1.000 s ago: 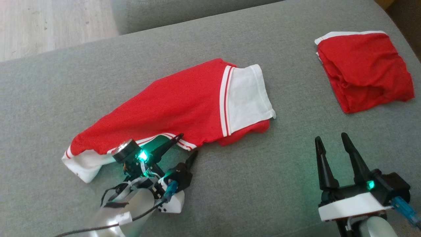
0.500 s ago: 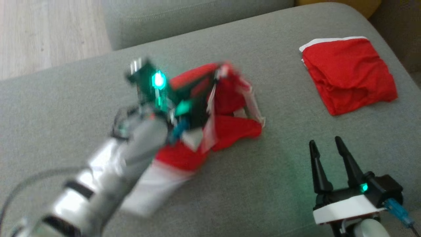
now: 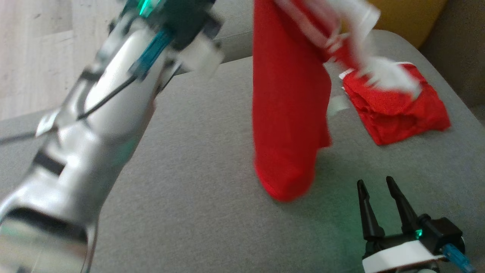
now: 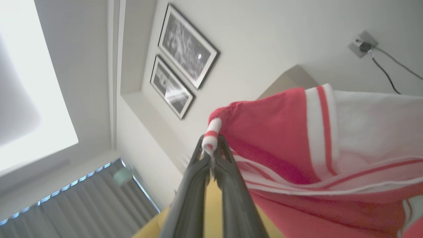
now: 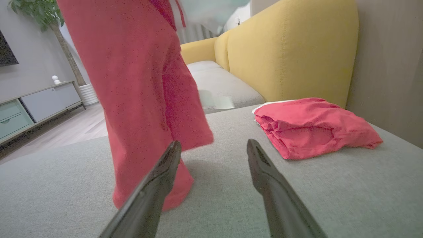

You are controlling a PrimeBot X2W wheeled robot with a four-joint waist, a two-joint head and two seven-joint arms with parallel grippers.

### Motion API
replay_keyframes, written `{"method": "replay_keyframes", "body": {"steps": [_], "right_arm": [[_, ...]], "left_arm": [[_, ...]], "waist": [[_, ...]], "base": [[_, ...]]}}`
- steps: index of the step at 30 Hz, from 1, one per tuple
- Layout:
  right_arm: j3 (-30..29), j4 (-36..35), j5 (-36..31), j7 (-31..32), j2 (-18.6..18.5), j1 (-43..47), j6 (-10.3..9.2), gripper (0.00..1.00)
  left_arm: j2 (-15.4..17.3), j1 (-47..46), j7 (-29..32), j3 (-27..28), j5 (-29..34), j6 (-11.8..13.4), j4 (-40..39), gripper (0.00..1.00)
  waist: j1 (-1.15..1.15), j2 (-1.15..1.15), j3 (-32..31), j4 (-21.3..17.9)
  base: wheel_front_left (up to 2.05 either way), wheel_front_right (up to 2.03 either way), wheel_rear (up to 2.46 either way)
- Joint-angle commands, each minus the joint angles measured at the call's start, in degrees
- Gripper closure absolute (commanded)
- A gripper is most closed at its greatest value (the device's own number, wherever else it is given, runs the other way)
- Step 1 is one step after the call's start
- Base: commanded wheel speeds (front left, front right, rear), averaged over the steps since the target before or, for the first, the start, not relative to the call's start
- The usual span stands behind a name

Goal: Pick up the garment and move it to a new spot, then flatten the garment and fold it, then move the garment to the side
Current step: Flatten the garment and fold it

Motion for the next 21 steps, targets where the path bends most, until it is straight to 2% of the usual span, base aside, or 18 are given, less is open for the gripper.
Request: {"method": "replay_keyframes", "body": {"steps": [1,4,7,11,16,17,21], "right_arm": [[1.0,-2.3,-0.6,-0.4,-0.7,-1.2,0.21,0.0],[0.3,-2.8,-0.6,-0.4,-0.7,-0.4,0.21,0.0],[-0.2,-3.2,-0.7,-0.4,-0.8,-0.3,0.21,0.0],[0.0,-3.0,-0.5,-0.4,-1.0,-0.3,0.21,0.0],[-0.5,-3.1,-0.4,-0.4,-1.4,-0.4,0.21,0.0],[-0.5,-3.1,-0.4,-0.4,-1.4,-0.4,0.21,0.0],[-0.4,-3.0,-0.4,-0.4,-1.6,-0.5,0.21,0.0]], "left_arm": [[4.3,4.1,0.0,2.7,-1.6,0.4,-0.7,1.0],[8.0,14.6,0.0,4.9,-5.2,1.6,0.4,1.0],[12.7,25.1,0.0,7.7,-7.5,4.4,1.0,1.0],[16.5,36.8,0.0,12.4,-11.4,7.7,1.3,1.0],[18.5,45.6,0.0,16.2,-14.2,10.0,-0.3,1.0],[18.5,45.6,0.0,16.2,-14.2,10.0,-0.3,1.0],[18.8,48.1,0.0,17.6,-14.2,12.7,-3.6,1.0]], "waist": [[0.01,0.0,-0.2,1.6],[0.01,0.0,0.3,3.5],[0.01,0.0,1.4,4.9],[0.01,0.0,2.6,6.2],[0.01,0.0,3.6,7.9],[0.01,0.0,3.6,7.9],[0.01,0.0,4.5,9.8]], "base": [[0.0,0.0,0.0],[0.0,0.0,0.0],[0.0,0.0,0.0],[0.0,0.0,0.0],[0.0,0.0,0.0],[0.0,0.0,0.0],[0.0,0.0,0.0]]}}
